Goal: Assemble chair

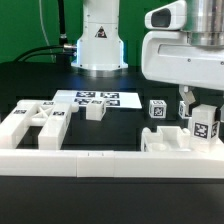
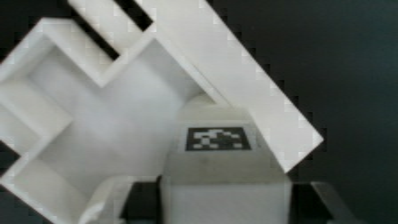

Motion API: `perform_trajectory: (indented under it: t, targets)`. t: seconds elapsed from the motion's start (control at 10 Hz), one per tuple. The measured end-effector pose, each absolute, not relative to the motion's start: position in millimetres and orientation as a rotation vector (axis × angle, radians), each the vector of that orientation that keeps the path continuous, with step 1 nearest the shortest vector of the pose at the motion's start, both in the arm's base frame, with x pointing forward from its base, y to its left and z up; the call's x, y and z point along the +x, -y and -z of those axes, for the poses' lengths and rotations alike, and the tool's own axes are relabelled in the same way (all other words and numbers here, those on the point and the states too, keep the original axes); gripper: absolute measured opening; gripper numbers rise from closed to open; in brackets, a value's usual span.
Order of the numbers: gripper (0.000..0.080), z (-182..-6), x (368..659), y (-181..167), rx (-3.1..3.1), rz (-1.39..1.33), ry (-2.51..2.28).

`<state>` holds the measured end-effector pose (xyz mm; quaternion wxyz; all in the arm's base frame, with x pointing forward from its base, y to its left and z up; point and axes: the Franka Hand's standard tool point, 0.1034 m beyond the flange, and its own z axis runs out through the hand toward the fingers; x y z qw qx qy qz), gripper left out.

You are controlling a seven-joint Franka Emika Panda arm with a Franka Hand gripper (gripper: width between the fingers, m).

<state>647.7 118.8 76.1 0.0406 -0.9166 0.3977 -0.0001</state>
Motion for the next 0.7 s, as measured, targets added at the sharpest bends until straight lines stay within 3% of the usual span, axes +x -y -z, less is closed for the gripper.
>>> perform_trajectory:
  t: [0.6, 0.7]
  targets:
    - [0.0285, -76.0, 647.8, -122.7, -2.166, -0.052, -2.051]
    - [0.0387, -75.6, 647.6, -123.5, -2.159, -0.056, -2.056]
